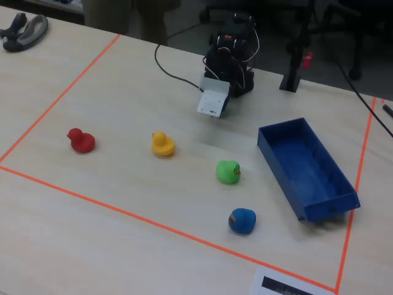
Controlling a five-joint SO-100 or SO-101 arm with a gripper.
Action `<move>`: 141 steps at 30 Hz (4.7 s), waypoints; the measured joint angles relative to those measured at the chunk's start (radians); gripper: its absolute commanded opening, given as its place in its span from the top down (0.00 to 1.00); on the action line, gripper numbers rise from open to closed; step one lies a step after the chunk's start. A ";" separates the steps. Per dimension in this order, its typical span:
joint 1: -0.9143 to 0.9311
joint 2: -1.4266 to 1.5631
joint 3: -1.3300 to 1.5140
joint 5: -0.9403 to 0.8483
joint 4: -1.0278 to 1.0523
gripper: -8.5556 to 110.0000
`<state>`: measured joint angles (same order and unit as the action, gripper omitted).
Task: Grasp red duck and put it into box.
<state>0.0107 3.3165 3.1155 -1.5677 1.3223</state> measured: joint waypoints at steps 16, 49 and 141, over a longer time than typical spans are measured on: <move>0.000 0.000 0.000 0.000 0.000 0.91; 0.000 0.000 0.000 0.000 0.000 0.91; 0.816 -1.727 -1.773 0.123 -0.670 0.60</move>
<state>0.8268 1.5892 1.3422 -1.4450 0.6519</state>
